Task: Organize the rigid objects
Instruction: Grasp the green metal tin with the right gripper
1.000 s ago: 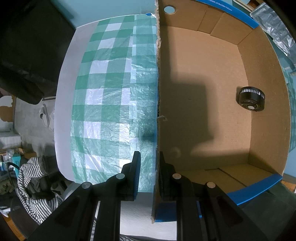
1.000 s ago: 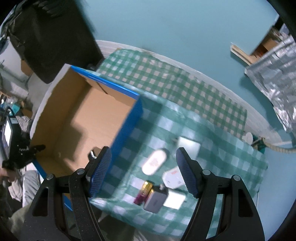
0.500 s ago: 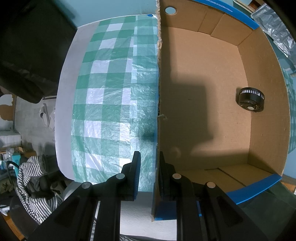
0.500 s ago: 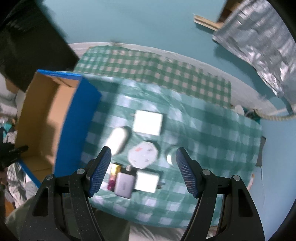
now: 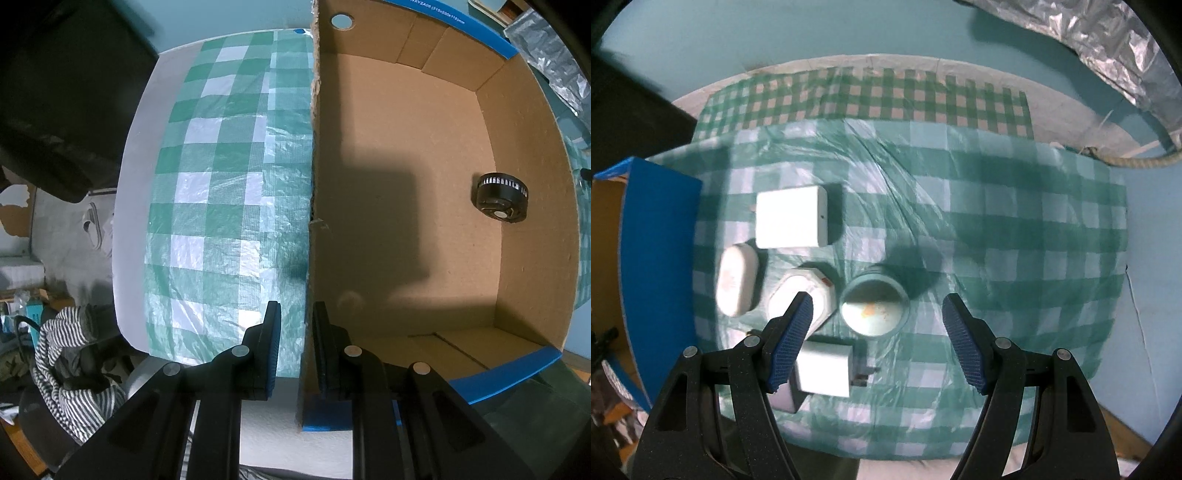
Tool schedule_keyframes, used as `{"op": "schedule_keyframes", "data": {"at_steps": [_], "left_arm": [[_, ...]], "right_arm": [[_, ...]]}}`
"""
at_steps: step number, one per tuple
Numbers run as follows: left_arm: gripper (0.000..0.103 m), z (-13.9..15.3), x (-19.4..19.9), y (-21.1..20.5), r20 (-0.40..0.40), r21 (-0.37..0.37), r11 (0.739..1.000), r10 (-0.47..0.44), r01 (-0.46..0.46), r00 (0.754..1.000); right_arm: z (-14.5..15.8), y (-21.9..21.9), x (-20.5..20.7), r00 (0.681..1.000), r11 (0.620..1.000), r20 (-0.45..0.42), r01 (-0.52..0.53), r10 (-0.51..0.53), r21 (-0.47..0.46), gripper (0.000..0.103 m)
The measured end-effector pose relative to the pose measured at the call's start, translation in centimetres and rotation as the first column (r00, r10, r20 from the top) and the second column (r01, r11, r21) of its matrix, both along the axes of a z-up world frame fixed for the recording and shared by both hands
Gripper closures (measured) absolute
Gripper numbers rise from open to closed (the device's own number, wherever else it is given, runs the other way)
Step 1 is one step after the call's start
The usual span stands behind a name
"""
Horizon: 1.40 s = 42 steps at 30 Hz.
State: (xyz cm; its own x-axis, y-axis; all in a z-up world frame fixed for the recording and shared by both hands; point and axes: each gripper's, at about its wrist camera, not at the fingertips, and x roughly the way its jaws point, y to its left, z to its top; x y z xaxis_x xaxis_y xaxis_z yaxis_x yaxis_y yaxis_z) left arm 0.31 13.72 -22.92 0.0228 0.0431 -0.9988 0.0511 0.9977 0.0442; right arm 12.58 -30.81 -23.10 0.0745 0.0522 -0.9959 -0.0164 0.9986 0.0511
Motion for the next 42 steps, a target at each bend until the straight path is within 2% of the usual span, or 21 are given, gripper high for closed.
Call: {"op": "schedule_keyframes", "data": {"at_steps": [15,20,21,22,42], "left_arm": [[0.086,-0.2,-0.3,-0.3,-0.004,0.005,1.0,-0.002,0.002,1.0],[0.086,-0.2,-0.5,-0.2,0.001,0.008,1.0,-0.006,0.006,1.0],[0.086,-0.2,-0.6,-0.2,0.003,0.008,1.0,-0.005,0.005,1.0],[0.086,-0.1,-0.6,-0.3,0.005,0.007,1.0,-0.006,0.006,1.0],[0.086,-0.1,-0.7,-0.7,0.007,0.008,1.0,-0.021,0.021,1.0]], "right_arm": [[-3.0,0.1,0.2,1.0,1.0,0.0,-0.009,0.009,0.0,0.03],[-4.1,0.3,0.2,1.0,1.0,-0.008,-0.008,0.007,-0.018,0.049],[-4.3,0.3,0.2,1.0,1.0,-0.011,-0.006,0.006,-0.015,0.057],[-4.3,0.4,0.1,1.0,1.0,-0.012,-0.002,0.002,-0.011,0.058],[-0.4,2.4,-1.2,0.996,0.995,0.024,-0.086,0.087,-0.046,0.059]]}}
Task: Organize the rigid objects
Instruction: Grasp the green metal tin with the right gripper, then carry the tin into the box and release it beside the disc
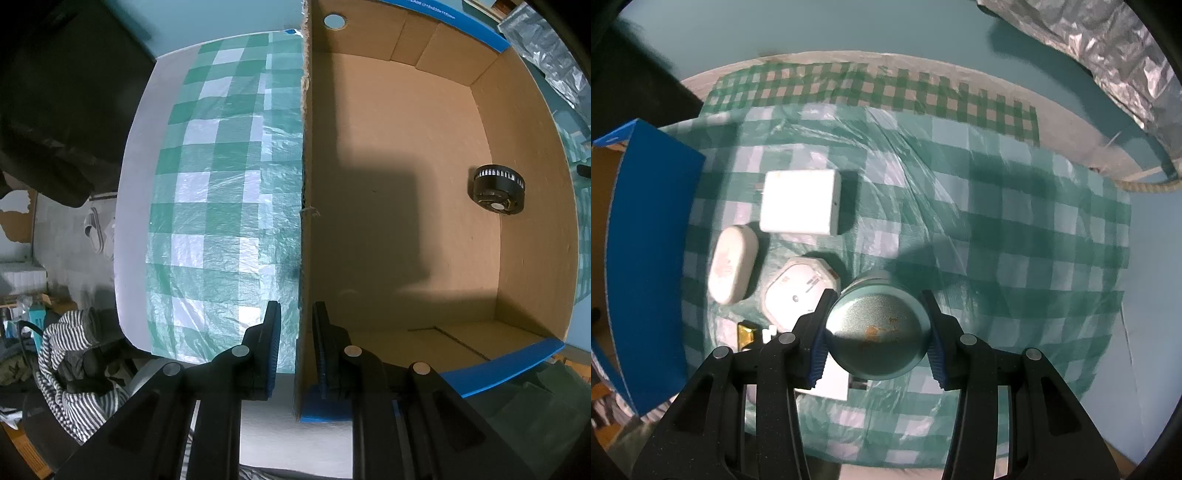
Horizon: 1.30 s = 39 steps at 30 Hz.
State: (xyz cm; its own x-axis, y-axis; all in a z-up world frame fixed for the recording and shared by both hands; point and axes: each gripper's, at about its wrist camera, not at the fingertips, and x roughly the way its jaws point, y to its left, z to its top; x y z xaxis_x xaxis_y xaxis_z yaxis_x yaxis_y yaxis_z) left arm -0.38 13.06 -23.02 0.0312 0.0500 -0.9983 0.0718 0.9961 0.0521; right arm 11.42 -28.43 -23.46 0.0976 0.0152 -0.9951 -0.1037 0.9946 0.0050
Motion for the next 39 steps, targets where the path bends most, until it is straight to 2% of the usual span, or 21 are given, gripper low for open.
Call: {"op": "schedule_keyframes", "data": {"at_steps": [10,20,29,39], "left_arm": [[0.086,0.0,0.0,-0.6,-0.003,0.001,1.0,-0.013,0.013,1.0],[0.086,-0.1,-0.2,-1.2,-0.004,-0.001,1.0,-0.016,0.016,1.0],[0.086,-0.1,0.0,-1.0,-0.003,-0.009,1.0,-0.008,0.008,1.0],[0.086,-0.2,-0.1,-0.8,-0.006,-0.015,1.0,-0.008,0.008,1.0]], "right_arm": [[4.3,3.3,0.1,0.997,0.996,0.034,-0.076,0.075,0.038,0.059],[8.4,9.8,1.0,0.978,0.976,0.07,-0.203,0.198,0.076,0.059],[9.4,15.6,2.3,0.951,0.948,0.084,-0.304,0.296,0.093,0.059],[9.1,20.5,3.2,0.918,0.916,0.077,-0.394,0.389,0.076,0.059]]}}
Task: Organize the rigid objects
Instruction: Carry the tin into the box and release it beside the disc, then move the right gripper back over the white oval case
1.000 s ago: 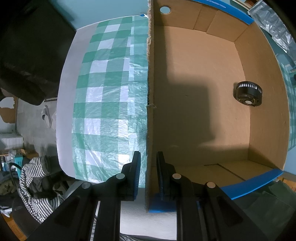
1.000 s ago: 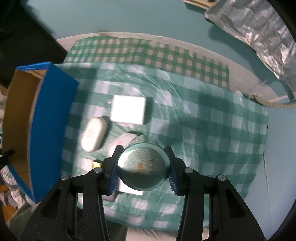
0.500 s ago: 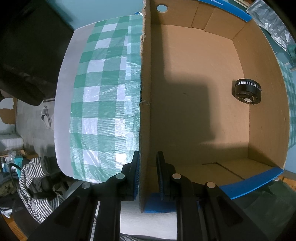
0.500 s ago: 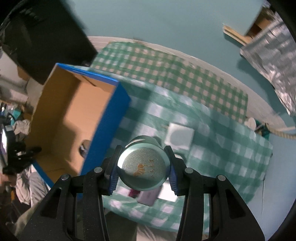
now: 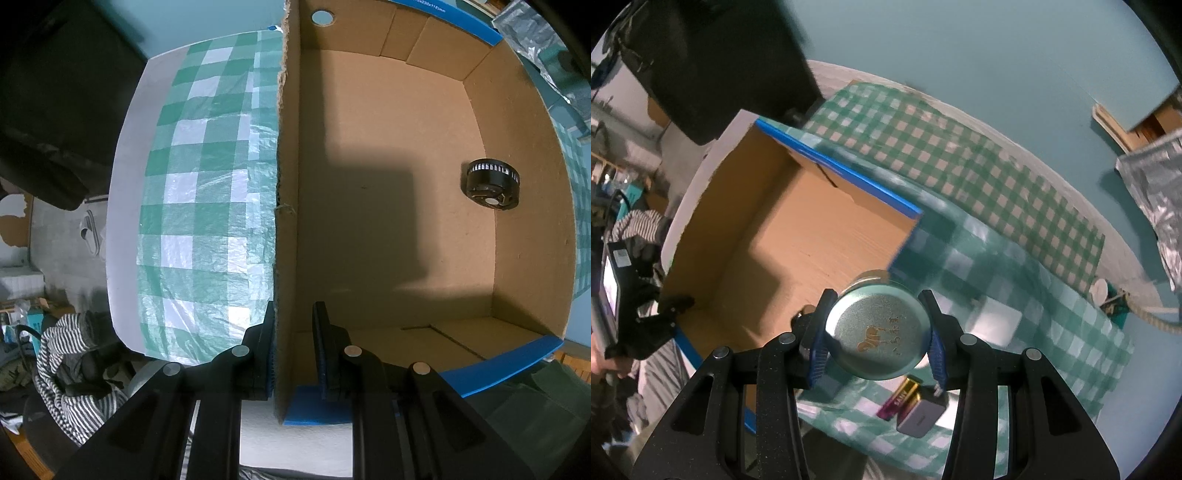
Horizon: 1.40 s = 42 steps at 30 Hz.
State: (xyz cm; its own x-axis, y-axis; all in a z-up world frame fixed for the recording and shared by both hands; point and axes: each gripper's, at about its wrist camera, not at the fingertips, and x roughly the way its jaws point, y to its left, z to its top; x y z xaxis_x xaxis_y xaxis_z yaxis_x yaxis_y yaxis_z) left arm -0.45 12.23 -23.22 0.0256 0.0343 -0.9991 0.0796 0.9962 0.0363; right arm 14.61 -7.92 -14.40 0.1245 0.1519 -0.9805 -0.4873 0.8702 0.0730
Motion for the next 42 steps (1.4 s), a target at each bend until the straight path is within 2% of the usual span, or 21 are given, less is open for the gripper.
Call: {"op": "schedule_keyframes", "data": {"at_steps": [12,25,32,36,42], "left_arm": [[0.086,-0.3,0.0,0.3,-0.003,-0.009,1.0,0.013,-0.013,1.0],[0.086,-0.6,0.0,0.9,-0.006,-0.003,1.0,0.02,-0.02,1.0],[0.086,-0.7,0.1,0.9,-0.01,0.002,1.0,0.011,-0.011,1.0],[0.086,-0.6,0.2,0.7,-0.009,0.003,1.0,0.009,-0.009,1.0],[0.086,-0.6,0.2,0.6,-0.008,0.003,1.0,0.008,-0.008,1.0]], "right_arm": [[-2.5,4.3,1.4,0.998,0.998,-0.025,-0.066,0.066,0.001,0.059],[-6.4,5.3,2.1,0.992,0.994,-0.096,-0.088,0.082,-0.061,0.059],[-6.6,5.0,2.0,0.995,0.996,-0.08,-0.068,0.064,-0.057,0.057],[-6.1,4.9,2.0,0.996,0.997,-0.064,-0.064,0.061,-0.05,0.049],[-5.1,4.8,2.1,0.998,0.999,-0.05,-0.045,0.044,-0.023,0.049]]}}
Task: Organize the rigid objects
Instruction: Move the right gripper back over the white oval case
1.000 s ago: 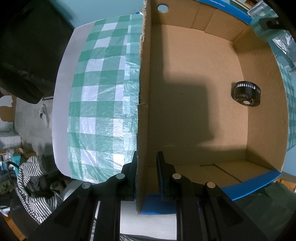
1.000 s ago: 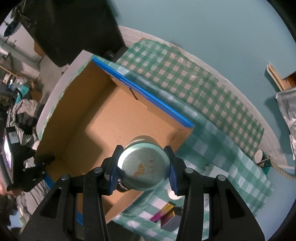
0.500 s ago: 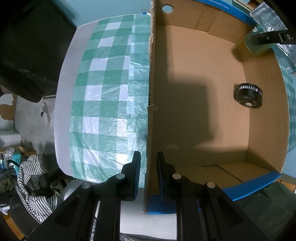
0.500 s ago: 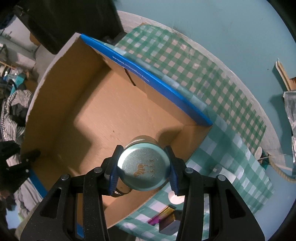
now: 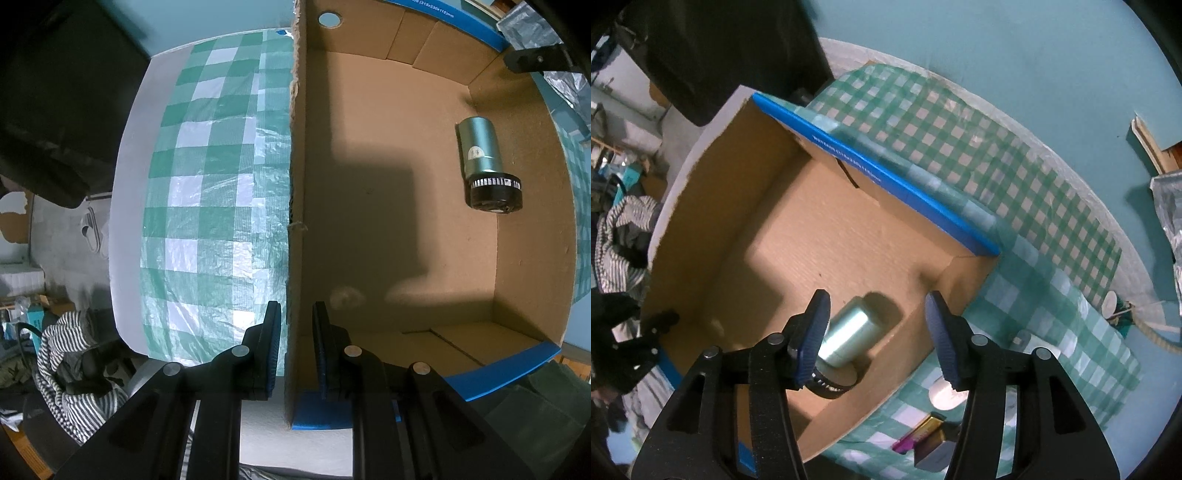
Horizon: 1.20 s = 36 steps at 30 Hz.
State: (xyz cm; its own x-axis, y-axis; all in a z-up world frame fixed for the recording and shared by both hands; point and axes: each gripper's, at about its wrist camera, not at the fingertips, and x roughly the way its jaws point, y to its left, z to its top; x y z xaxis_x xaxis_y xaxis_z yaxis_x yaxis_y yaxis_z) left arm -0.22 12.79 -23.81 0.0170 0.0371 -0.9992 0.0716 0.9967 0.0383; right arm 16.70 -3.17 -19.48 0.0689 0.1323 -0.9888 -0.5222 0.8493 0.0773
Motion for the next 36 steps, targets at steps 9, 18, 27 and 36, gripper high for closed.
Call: {"op": "schedule_keyframes", "data": {"at_steps": [9,18,27,36], "left_arm": [[0.086,0.1,0.1,-0.1,0.0,-0.001,1.0,0.0,0.0,1.0],[0.086,0.2,0.1,-0.1,0.003,-0.002,1.0,-0.001,0.001,1.0],[0.086,0.5,0.0,-0.4,0.012,-0.006,1.0,-0.014,0.014,1.0],[0.096,1.1,0.1,-0.7,0.027,0.0,0.999,-0.033,0.033,0.999]], "right_arm": [[2.5,-0.5,-0.6,1.0,1.0,0.029,0.006,-0.007,0.03,0.046],[5.0,-1.6,-1.5,0.998,1.0,0.062,0.013,-0.015,0.025,0.045],[6.0,-4.5,-2.6,0.997,0.999,0.067,0.049,-0.049,0.004,0.039],[5.0,-9.1,-3.2,0.988,0.988,0.036,0.151,-0.151,-0.011,0.039]]}}
